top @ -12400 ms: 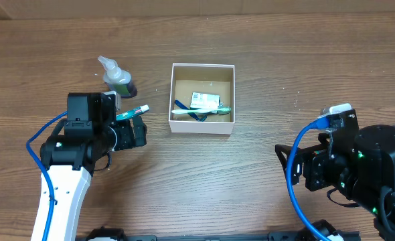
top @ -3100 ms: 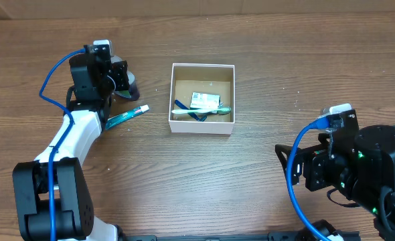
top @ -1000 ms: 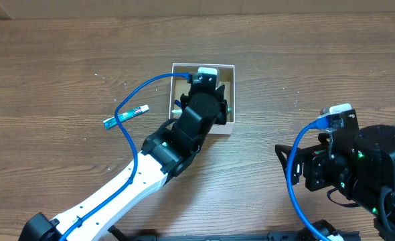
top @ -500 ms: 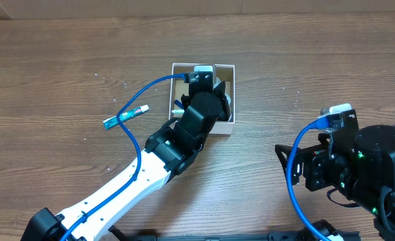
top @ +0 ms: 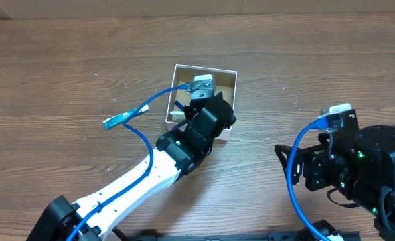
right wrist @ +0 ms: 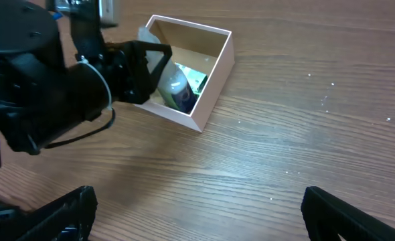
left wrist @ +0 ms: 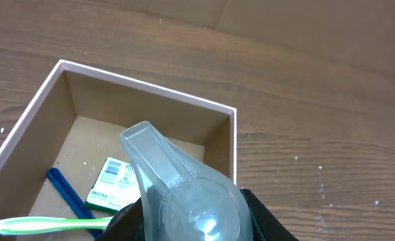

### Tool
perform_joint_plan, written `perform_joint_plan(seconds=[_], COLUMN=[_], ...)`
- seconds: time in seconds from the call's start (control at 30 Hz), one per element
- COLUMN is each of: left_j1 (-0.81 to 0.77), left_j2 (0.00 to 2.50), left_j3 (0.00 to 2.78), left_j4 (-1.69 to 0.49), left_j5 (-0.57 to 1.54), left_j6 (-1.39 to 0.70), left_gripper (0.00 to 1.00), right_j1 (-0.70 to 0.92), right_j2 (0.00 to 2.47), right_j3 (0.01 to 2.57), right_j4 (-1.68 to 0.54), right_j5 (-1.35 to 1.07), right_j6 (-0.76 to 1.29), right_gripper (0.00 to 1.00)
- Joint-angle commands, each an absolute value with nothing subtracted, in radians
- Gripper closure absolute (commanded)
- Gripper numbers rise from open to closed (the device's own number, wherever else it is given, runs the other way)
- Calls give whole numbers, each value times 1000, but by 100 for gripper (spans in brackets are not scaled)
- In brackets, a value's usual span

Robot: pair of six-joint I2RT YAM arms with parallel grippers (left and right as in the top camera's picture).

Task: Pack container
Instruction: 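Carry the soap bottle right over the box with the left gripper, then lower the bottle into the box and open the left gripper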

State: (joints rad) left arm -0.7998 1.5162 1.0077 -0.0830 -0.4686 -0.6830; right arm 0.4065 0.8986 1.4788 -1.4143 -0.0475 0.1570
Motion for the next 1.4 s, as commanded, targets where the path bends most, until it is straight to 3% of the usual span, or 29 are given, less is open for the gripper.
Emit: perform_joint_plan(seconds=[0.0, 0.47, 1.07, 1.37], left_j1=[-812, -812, -812, -812], left_j2=[1523, 1532, 1532, 1532], left_j3=[1031, 1031, 1031, 1031], left_j4=[-68, -81, -82, -82], left_j5=[-506, -501, -473, -466], left_j6=[-709, -675, -650, -619], left_gripper=[96, 96, 56, 51], right_j1=[408, 408, 408, 408], right_j2=[898, 898, 898, 898], right_j3=[1479, 1479, 1479, 1479], right_j4=[-1409, -1409, -1409, -1409], right_j5=[-38, -38, -38, -38], right_j6=[161, 161, 161, 161], right_gripper=[0, 0, 0, 0])
